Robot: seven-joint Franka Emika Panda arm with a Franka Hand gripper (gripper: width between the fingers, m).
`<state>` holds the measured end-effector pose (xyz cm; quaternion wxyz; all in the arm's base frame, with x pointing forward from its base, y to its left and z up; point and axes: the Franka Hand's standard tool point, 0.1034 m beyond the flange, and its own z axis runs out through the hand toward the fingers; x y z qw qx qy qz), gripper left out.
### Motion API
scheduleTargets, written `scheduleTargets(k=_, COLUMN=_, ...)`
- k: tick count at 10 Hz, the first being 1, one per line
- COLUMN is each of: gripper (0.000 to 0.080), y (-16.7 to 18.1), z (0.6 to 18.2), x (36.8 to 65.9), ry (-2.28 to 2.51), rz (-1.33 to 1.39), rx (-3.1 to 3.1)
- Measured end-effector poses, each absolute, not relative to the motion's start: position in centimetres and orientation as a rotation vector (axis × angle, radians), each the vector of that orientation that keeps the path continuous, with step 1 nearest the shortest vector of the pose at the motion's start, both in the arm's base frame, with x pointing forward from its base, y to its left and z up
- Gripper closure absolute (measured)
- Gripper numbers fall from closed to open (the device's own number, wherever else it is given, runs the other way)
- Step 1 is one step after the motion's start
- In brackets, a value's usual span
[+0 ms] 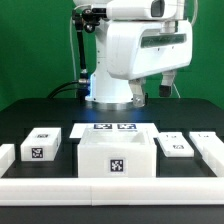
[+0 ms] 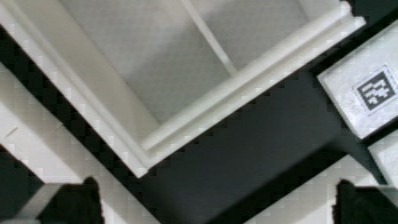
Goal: Assemble cabinet
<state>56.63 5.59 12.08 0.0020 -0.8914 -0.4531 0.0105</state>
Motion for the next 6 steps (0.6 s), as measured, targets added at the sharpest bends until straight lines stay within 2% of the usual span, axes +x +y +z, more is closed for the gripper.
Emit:
scheduleTargets(k=4, gripper=0.0150, y=5.5, z=12.0, x=56.6, ry=-1.435, rz=0.028, rx=-2.791)
scheduleTargets(k=6, gripper=0.0150, y=4.7, z=11.2, x=54.0, ry=-1.483, rz=0.036, rx=-2.766)
